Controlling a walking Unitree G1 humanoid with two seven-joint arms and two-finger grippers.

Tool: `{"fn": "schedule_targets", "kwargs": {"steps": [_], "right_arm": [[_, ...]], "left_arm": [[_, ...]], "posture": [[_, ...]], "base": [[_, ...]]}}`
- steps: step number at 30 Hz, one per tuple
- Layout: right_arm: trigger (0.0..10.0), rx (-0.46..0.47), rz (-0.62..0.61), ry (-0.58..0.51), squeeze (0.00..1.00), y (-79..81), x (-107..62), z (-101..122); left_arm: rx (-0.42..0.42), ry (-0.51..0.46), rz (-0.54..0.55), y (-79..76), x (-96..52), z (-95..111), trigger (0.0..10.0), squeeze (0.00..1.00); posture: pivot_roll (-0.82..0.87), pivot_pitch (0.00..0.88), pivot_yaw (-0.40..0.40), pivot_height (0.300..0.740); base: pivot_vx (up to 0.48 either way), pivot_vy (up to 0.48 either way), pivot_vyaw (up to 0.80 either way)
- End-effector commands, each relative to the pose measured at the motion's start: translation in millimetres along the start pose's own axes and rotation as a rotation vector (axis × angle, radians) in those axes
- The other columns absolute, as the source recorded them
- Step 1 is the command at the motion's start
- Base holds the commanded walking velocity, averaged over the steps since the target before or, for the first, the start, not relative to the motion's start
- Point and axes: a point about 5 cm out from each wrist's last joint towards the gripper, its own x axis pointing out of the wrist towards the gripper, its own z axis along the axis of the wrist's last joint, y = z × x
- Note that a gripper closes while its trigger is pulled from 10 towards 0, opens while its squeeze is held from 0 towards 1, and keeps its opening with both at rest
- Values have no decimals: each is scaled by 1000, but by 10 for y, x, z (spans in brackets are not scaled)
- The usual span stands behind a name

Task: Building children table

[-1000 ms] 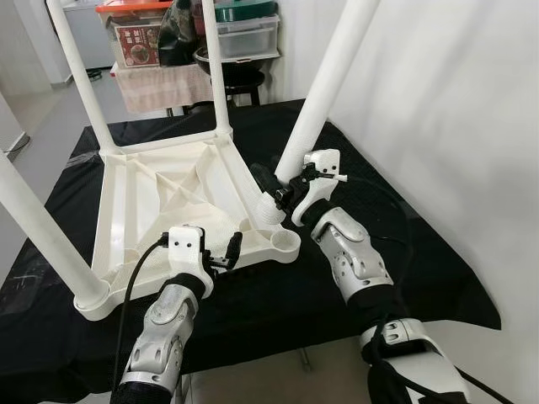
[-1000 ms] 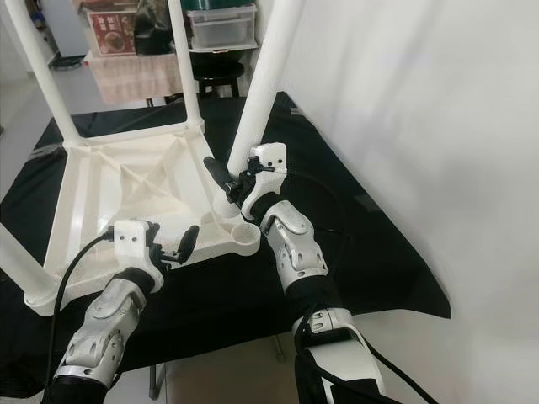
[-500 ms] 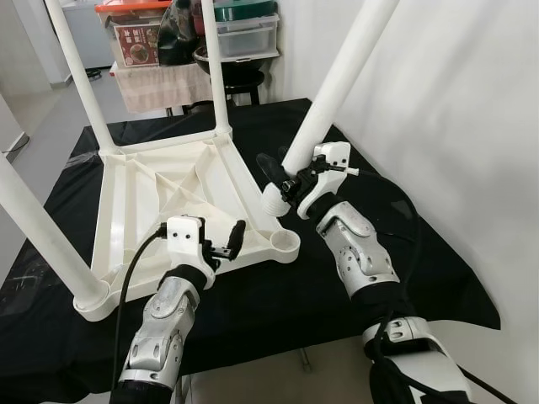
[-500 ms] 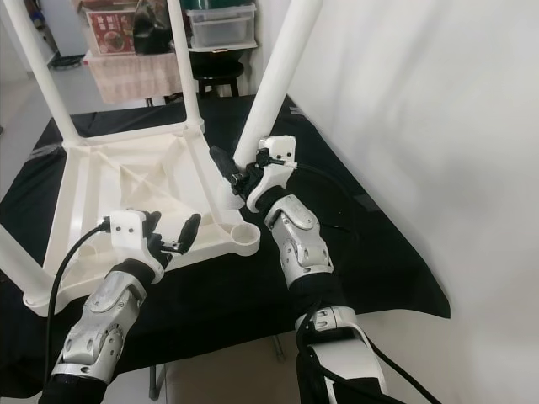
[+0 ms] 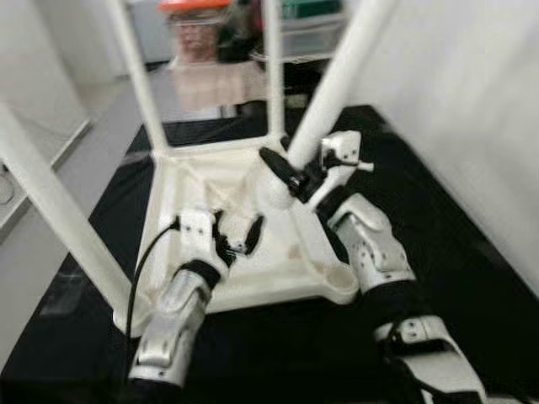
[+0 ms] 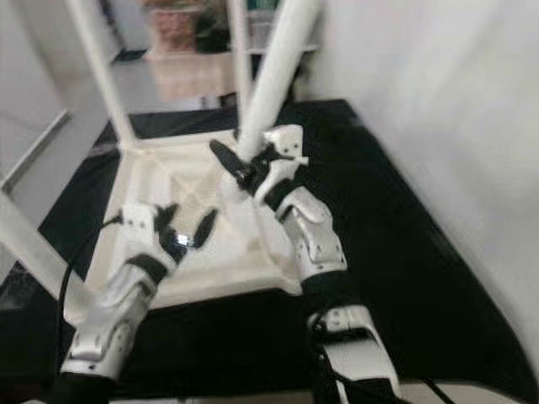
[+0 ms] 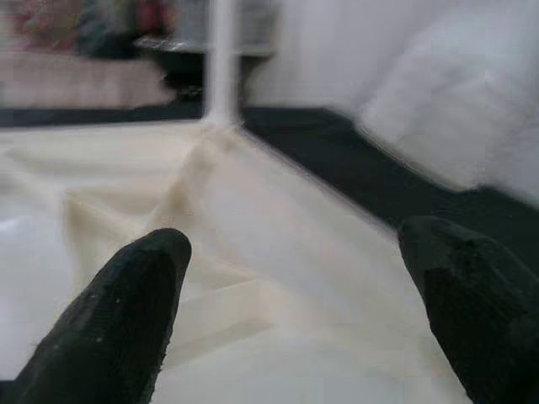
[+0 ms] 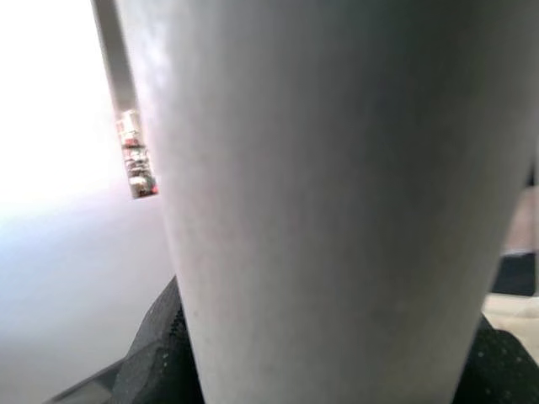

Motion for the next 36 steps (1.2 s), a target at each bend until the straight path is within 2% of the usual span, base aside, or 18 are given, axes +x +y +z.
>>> {"fn": "schedule_targets", "kwargs": {"steps": [1, 4, 6, 12, 17, 20, 23, 26, 30, 35, 36], "right_arm": [[10000, -39, -17, -1, 0, -98, -71, 76], [10000, -54, 6, 29, 0, -58, -65, 38], [10000, -59, 23, 35, 0, -35, -71, 29], [10000, -68, 93, 64, 0, 19, -116, -7], [10000, -73, 144, 81, 0, 55, -148, -23], [10000, -62, 220, 104, 0, 90, -199, -37], [10000, -62, 220, 104, 0, 90, -199, -37], [10000, -76, 337, 162, 0, 178, -278, -89], [10000, -67, 394, 195, 0, 219, -334, -131], [10000, -51, 420, 222, 0, 199, -399, -161], [10000, -36, 420, 241, 0, 151, -449, -170]], "left_arm": [[13, 9, -41, -110, 36, 5, 10000, 0], [49, 67, -92, -175, 0, -94, 10000, 0], [54, 81, -89, -193, -9, -124, 10000, 0], [32, 100, -106, -257, -25, -168, 10000, 0], [26, 106, -84, -234, -26, -174, 10000, 0], [30, 122, -65, -203, -36, -188, 10000, 0], [30, 122, -65, -203, -36, -188, 10000, 0], [34, 154, -72, -184, -73, -223, 10000, 0], [54, 182, -100, -182, -108, -248, 10000, 0], [93, 218, -127, -168, -162, -283, 10000, 0], [100, 237, -128, -133, -220, -304, 10000, 0]], "posture": [[-75, 0, 32, 740], [-75, 0, 33, 740], [-78, 0, 35, 740], [-81, 0, 40, 740], [-81, 0, 40, 740], [-79, 0, 39, 740], [-79, 0, 39, 740], [-81, 0, 38, 740], [-82, 0, 38, 740], [-81, 0, 38, 740], [-78, 0, 35, 740]], "base": [[0, 0, 0], [0, 0, 0], [0, -472, 0], [0, -475, 0], [0, -384, 0], [0, 0, 542], [0, 0, 800], [0, 0, 800], [0, 0, 800], [0, 0, 800], [0, 0, 800]]}}
